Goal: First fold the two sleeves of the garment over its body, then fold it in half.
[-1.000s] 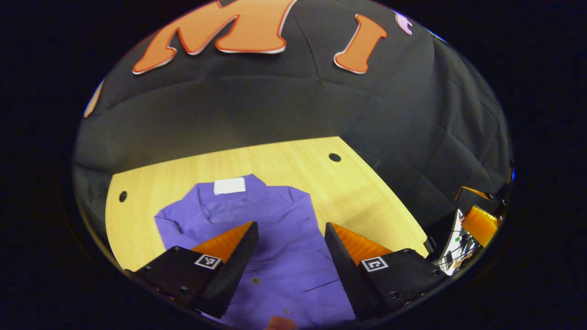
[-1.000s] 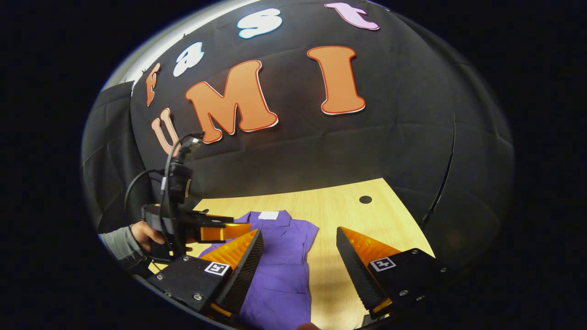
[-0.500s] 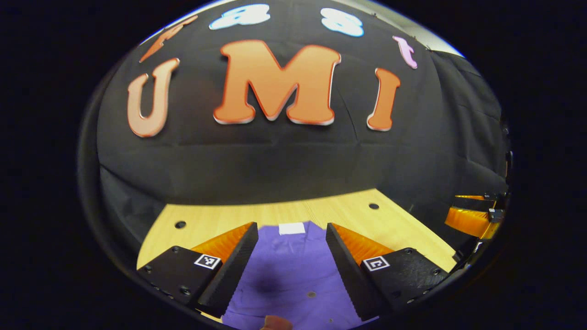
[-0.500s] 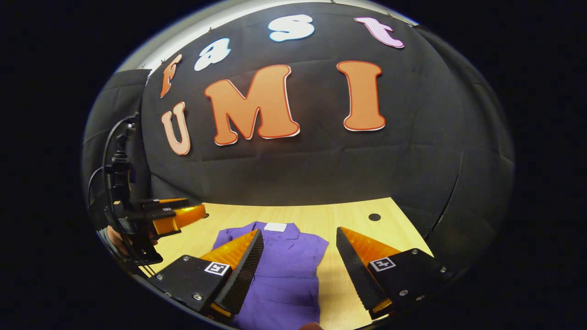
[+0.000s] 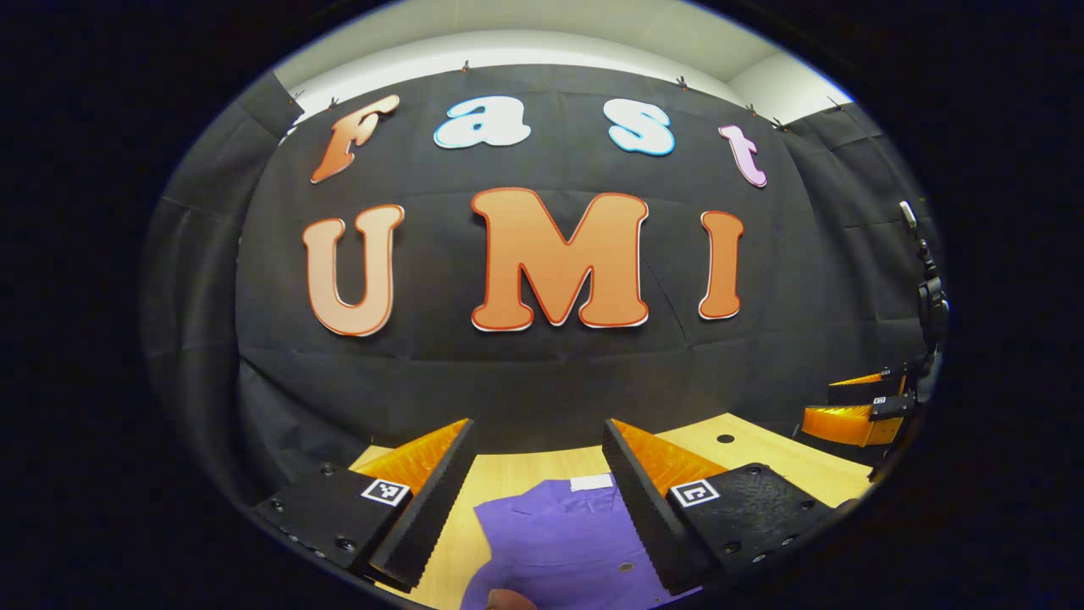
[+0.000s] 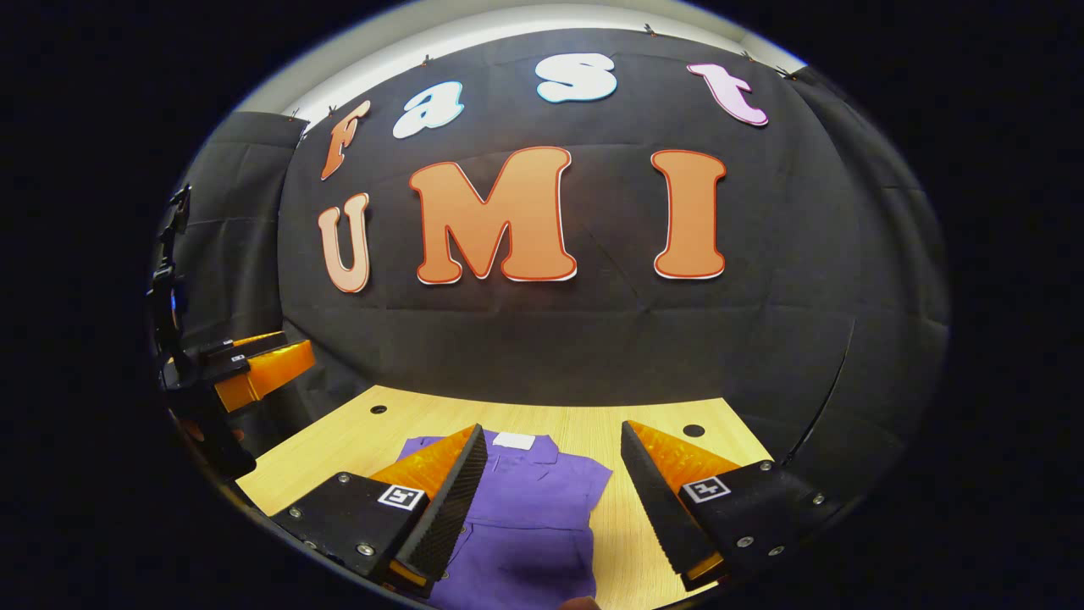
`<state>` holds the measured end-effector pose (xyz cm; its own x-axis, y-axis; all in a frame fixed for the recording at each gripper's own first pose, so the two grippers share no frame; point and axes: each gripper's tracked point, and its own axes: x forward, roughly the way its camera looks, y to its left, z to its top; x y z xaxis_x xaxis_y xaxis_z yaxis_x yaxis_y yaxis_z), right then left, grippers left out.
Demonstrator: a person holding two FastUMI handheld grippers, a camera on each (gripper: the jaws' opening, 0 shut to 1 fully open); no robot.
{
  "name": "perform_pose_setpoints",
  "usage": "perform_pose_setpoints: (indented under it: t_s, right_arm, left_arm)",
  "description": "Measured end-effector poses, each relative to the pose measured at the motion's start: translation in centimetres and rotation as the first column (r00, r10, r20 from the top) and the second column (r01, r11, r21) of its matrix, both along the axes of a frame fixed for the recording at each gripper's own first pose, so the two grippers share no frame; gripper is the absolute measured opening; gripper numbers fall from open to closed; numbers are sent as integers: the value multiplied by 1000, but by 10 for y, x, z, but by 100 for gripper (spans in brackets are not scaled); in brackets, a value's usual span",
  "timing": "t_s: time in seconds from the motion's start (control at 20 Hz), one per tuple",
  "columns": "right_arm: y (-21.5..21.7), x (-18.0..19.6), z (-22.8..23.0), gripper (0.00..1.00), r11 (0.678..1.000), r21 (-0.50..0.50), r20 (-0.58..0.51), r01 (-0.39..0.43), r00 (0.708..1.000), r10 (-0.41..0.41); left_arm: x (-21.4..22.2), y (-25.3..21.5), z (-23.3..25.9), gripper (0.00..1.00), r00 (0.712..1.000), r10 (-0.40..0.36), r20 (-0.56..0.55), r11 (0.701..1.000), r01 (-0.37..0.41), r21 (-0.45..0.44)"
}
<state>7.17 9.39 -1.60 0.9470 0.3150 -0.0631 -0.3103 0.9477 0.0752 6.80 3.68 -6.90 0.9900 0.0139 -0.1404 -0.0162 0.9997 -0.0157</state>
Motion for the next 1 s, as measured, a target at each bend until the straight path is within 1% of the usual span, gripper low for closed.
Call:
perform_pose_setpoints:
  t_s: [0.05, 0.1, 0.15, 0.25, 0.35, 0.4, 0.5, 0.6, 0.7, 0.8, 0.85, 0.95, 1.0]
  right_arm:
    - [-3, -2, -8, 95, 1000, -4, -19, 1, 1000, -1]
    - [-4, -4, -18, 95, 1000, -12, -45, 0, 999, 0]
    - [-6, -6, -27, 95, 1000, -21, -67, 3, 998, -4]
    - [-11, -11, -42, 95, 999, -45, -102, 10, 995, -14]
    - [-14, -18, -61, 95, 997, -75, -151, 11, 988, -22]
    - [-15, -23, -71, 95, 996, -84, -178, 6, 984, -21]
    - [-15, -31, -88, 95, 996, -88, -243, -5, 970, -17]
    - [-14, -41, -113, 95, 994, -105, -332, -20, 943, -16]
    - [-12, -46, -137, 95, 993, -115, -411, -31, 911, -20]
    - [-6, -57, -158, 95, 993, -110, -501, -49, 865, -13]
    - [-5, -68, -176, 95, 992, -106, -553, -65, 833, -5]
    - [-12, -89, -204, 95, 990, -111, -625, -83, 781, -5]
    - [-12, -94, -215, 95, 990, -115, -647, -86, 763, -9]
  left_arm:
    - [-9, 6, -7, 96, 1000, 13, -14, 1000, -13, 25]
    - [-19, 11, -19, 95, 999, 28, -33, 999, -27, 45]
    - [-26, 14, -29, 93, 998, 39, -53, 998, -36, 58]
    - [-34, 21, -48, 95, 993, 57, -102, 997, -50, 66]
    - [-41, 31, -65, 94, 985, 80, -156, 995, -70, 66]
    - [-48, 35, -74, 94, 979, 93, -184, 995, -82, 63]
    - [-62, 39, -94, 93, 963, 94, -252, 995, -80, 64]
    - [-75, 45, -118, 93, 938, 97, -334, 994, -73, 84]
    - [-92, 49, -145, 94, 901, 91, -424, 994, -59, 87]
    - [-111, 51, -167, 94, 861, 82, -502, 996, -51, 75]
    - [-120, 52, -178, 94, 840, 80, -536, 996, -52, 68]
    - [-139, 54, -198, 94, 793, 75, -604, 997, -54, 53]
    - [-148, 55, -207, 94, 772, 70, -632, 998, -53, 46]
